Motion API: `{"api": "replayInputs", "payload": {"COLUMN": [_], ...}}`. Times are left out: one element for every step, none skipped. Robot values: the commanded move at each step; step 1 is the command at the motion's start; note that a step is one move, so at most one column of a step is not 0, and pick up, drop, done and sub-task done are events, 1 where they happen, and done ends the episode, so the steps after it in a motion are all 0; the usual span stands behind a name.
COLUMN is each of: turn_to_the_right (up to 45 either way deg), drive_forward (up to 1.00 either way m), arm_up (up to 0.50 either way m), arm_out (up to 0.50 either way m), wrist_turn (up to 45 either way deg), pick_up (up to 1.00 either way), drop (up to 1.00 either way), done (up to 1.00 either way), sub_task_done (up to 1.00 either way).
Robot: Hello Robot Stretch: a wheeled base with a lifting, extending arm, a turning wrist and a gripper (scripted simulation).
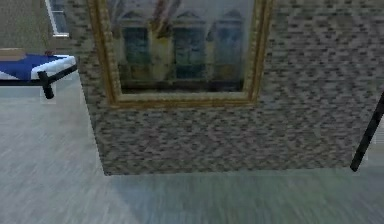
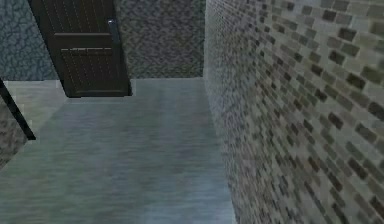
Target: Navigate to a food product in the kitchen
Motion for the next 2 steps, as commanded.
{"api": "replayInputs", "payload": {"turn_to_the_right": [0.0,-45.0], "drive_forward": [0.10,0.00], "arm_up": [0.00,0.00], "arm_out": [0.00,0.00], "wrist_turn": [0.0,0.0], "pick_up": [0.00,0.00], "drop": [0.00,0.00], "done": [0.00,0.00], "sub_task_done": [0.00,0.00]}}
